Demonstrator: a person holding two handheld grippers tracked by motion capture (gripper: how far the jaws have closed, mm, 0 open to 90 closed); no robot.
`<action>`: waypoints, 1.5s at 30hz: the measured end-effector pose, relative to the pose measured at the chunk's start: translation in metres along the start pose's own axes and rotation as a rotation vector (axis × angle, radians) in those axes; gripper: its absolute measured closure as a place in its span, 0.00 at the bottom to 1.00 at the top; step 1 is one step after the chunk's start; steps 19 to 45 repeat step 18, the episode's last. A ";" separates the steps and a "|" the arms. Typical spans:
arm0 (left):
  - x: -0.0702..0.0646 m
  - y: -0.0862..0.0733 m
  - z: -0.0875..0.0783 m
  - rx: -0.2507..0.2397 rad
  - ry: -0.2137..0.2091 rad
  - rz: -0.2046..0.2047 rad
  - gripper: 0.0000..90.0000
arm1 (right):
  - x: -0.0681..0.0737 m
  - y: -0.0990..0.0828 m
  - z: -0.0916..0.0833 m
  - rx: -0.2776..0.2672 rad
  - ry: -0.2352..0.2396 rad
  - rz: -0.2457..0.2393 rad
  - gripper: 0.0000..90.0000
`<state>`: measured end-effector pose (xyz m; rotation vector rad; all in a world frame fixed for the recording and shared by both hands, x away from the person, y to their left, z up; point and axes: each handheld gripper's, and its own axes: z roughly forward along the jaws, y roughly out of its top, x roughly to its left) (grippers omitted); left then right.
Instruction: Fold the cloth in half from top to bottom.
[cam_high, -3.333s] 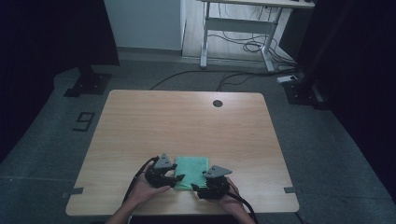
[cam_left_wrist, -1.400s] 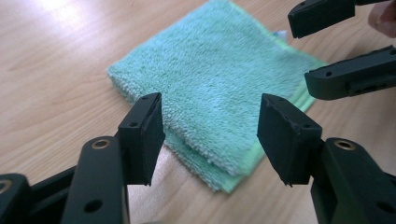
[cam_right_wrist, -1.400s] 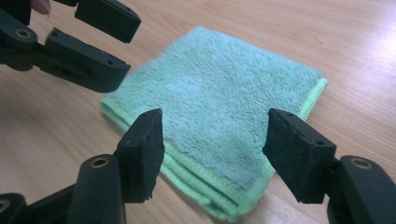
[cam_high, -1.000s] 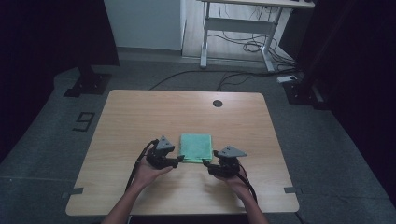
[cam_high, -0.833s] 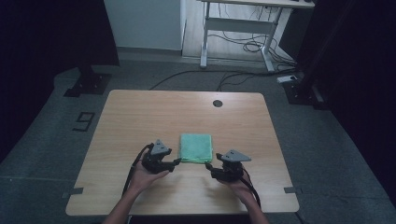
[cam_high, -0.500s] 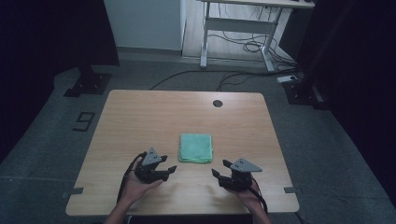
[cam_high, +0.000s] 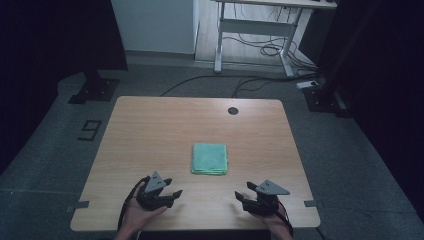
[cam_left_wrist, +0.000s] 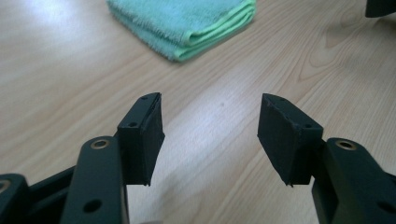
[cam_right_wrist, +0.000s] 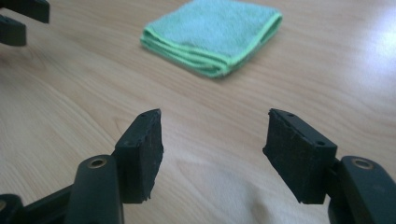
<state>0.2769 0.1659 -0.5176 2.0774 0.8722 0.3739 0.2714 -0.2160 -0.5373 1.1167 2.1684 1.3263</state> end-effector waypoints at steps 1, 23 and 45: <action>0.000 -0.001 0.000 -0.006 -0.003 -0.004 0.45 | -0.001 -0.001 -0.001 0.003 -0.002 0.003 0.41; 0.006 -0.005 0.002 0.010 0.007 -0.015 0.45 | -0.002 -0.005 -0.002 0.001 -0.005 0.008 0.39; 0.006 -0.005 0.002 0.010 0.007 -0.015 0.45 | -0.002 -0.005 -0.002 0.001 -0.005 0.008 0.39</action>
